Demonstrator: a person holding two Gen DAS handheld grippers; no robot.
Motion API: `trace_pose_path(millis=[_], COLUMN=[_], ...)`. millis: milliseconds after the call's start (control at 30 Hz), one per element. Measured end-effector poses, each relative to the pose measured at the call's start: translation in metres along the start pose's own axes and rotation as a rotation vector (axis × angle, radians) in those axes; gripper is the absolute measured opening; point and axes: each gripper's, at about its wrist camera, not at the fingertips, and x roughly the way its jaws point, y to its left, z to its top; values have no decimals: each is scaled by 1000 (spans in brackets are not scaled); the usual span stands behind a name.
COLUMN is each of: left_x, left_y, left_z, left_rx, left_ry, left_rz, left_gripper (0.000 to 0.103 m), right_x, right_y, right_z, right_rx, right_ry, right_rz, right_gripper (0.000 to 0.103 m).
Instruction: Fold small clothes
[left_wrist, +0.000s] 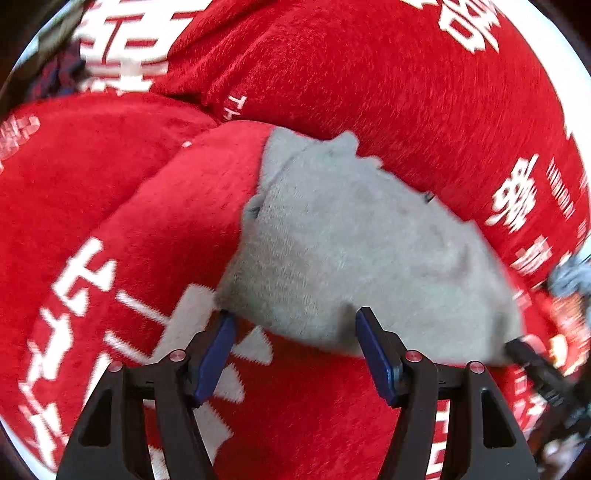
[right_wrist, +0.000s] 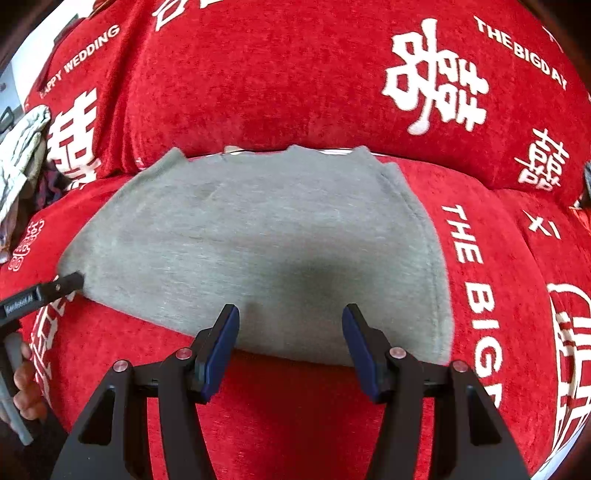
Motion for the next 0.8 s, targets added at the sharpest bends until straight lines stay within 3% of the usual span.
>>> trace_pose_path(millis=[100,267,367,500,633,800], left_x=[2,11,21,26,23,21], left_y=[12,17,23,37,27,16], left_z=[6,13,17,19,16,18], left_rx=[-71,-110,-134,-211,-171,-119], left_ry=[-9,-42,-26,-37,-70,-87], left_rz=[-108,-191,-219,-298,-247,-178], left_gripper=[66,63,28,21,20,20], right_x=[3,18,26,47,83,131], right_y=[8,27,46,78,122,173], right_z=[6,23,39,74,116,158], right_rx=[-14,-50,-96,-127,-142,-124], right_ry=[2,22,26,67,156,243], right_rz=[11,20,26,99,184,215], right_gripper=[62,62,62,62,63,63])
